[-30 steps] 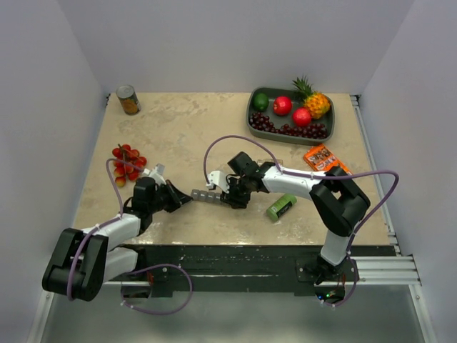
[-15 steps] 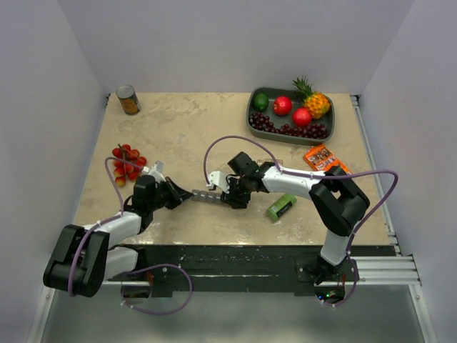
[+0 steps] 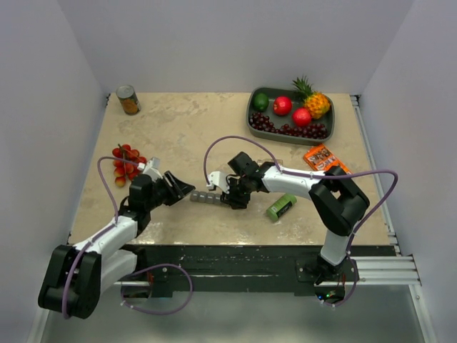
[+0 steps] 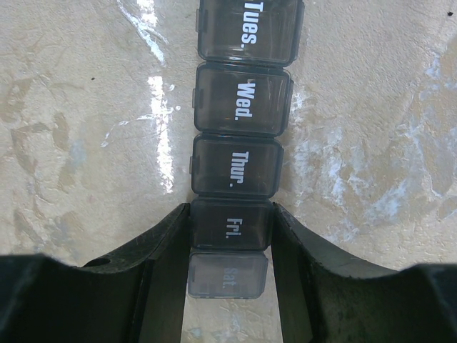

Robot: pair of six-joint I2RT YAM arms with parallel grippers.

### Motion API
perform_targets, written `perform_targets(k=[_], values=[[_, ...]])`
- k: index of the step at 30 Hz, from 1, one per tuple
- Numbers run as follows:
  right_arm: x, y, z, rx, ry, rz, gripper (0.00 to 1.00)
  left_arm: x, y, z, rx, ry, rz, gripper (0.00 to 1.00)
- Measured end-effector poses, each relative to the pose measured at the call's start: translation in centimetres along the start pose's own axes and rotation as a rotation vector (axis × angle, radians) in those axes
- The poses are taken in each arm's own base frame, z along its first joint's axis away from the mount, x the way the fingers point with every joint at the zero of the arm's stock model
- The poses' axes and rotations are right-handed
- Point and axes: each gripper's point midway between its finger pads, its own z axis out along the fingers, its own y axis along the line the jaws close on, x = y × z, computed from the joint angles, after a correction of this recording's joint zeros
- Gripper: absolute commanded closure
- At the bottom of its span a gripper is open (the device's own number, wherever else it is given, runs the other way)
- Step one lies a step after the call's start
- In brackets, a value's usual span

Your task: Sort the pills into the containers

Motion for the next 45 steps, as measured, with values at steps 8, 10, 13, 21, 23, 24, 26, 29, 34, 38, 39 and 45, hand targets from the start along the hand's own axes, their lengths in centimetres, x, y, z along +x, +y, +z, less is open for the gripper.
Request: perform_targets(k=[8, 10, 13, 21, 23, 24, 26, 29, 34, 38, 39, 45], values=[[-0.1, 0.0, 0.1, -0.001, -0.001, 0.000, 0.71, 1.2, 1.9, -0.2, -0.068, 0.028, -0.008, 0.50], [-0.1, 0.0, 0.1, -0.002, -0.001, 0.000, 0.71, 1.6, 2.5, 0.0, -0.084, 0.044, -0.016, 0.52], [-0.1, 0.0, 0.1, -0.002, -0.001, 0.000, 0.71, 2.1, 3.0, 0.2, -0.098, 0.065, -0.025, 0.54], [-0.1, -0.1, 0.1, -0.003, -0.002, 0.000, 0.71, 2.1, 2.6, 0.4, -0.075, 0.073, -0.022, 0.61], [-0.1, -0.1, 0.2, -0.003, -0.002, 0.000, 0.71, 2.1, 2.4, 0.4, -0.065, 0.071, -0.019, 0.65], [-0.1, -0.1, 0.2, -0.004, -0.002, 0.000, 0.71, 2.0, 2.4, 0.4, -0.064, 0.071, -0.019, 0.66], [-0.1, -0.1, 0.2, -0.003, -0.002, 0.000, 0.71, 2.0, 2.4, 0.4, -0.063, 0.070, -0.018, 0.68], [-0.1, -0.1, 0.2, -0.004, -0.002, 0.001, 0.71, 2.0, 2.4, 0.5, -0.062, 0.070, -0.019, 0.70], [-0.1, -0.1, 0.2, -0.004, -0.001, 0.000, 0.71, 2.0, 2.4, 0.5, -0.063, 0.070, -0.021, 0.71], [-0.1, -0.1, 0.2, -0.005, 0.001, 0.002, 0.71, 1.8, 2.1, 0.6, -0.051, 0.061, -0.021, 0.71], [-0.1, -0.1, 0.2, -0.005, 0.001, 0.002, 0.71, 1.7, 2.0, 0.6, -0.048, 0.058, -0.023, 0.71], [-0.1, -0.1, 0.1, -0.005, 0.003, 0.003, 0.71, 1.3, 1.6, 1.2, -0.022, 0.046, -0.045, 0.68]])
